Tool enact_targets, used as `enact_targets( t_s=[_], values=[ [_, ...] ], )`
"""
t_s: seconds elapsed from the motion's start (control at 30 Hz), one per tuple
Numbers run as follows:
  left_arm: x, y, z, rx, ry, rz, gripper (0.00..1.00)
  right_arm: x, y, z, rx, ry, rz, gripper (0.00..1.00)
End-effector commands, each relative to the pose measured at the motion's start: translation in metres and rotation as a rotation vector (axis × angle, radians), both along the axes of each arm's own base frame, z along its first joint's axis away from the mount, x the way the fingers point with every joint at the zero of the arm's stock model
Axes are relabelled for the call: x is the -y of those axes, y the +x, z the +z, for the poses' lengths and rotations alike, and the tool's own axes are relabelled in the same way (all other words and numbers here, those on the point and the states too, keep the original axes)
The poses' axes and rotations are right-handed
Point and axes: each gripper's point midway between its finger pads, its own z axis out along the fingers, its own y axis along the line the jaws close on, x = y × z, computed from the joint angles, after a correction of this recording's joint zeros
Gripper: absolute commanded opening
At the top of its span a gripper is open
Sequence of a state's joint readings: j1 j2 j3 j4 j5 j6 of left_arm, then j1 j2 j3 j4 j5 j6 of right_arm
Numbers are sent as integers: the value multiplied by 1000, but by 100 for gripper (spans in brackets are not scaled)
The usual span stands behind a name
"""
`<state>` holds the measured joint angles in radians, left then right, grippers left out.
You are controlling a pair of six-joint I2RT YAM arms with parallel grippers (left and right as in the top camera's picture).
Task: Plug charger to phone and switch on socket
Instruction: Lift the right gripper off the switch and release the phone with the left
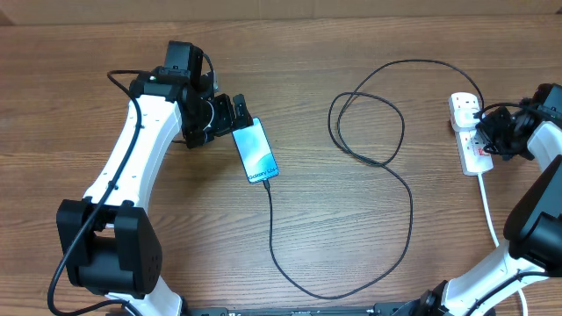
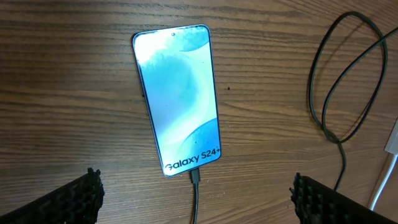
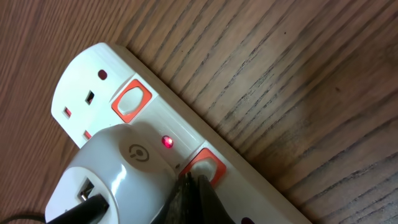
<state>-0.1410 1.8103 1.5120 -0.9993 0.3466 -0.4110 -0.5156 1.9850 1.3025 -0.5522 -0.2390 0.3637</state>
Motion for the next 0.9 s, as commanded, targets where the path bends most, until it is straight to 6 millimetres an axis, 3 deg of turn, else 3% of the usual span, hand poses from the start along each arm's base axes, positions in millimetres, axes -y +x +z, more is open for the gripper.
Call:
enact_targets(
  t_s=[0.0, 0.1, 0.2, 0.33, 0.47, 0.6, 0.7, 0.87],
  values=[
    [-1, 2, 9, 21, 3, -2, 100, -40, -8, -13, -49, 107, 73, 4],
    [-1, -2, 8, 6, 7, -6, 100, -37, -12, 6, -40, 102, 63, 4],
    [-2, -5, 7, -2, 11, -13, 100, -37, -13, 39, 9, 74, 63, 4],
    [-2, -8, 6, -11, 15, -27, 100, -41, -19, 96, 99, 8, 72, 4],
    [-3, -13, 5, -26, 22, -47, 100, -62, -31, 158, 208, -61, 124, 4],
    [-4, -23, 3, -52, 34, -89, 100, -101, -49, 207, 298, -96, 202, 4],
    [-5, -31, 1, -77, 40, -111, 100, -152, -61, 237, 376, -84, 330, 4],
    [-7, -41, 0, -114, 47, -129, 100, -239, -83, 251, 423, -48, 577, 4]
  ],
)
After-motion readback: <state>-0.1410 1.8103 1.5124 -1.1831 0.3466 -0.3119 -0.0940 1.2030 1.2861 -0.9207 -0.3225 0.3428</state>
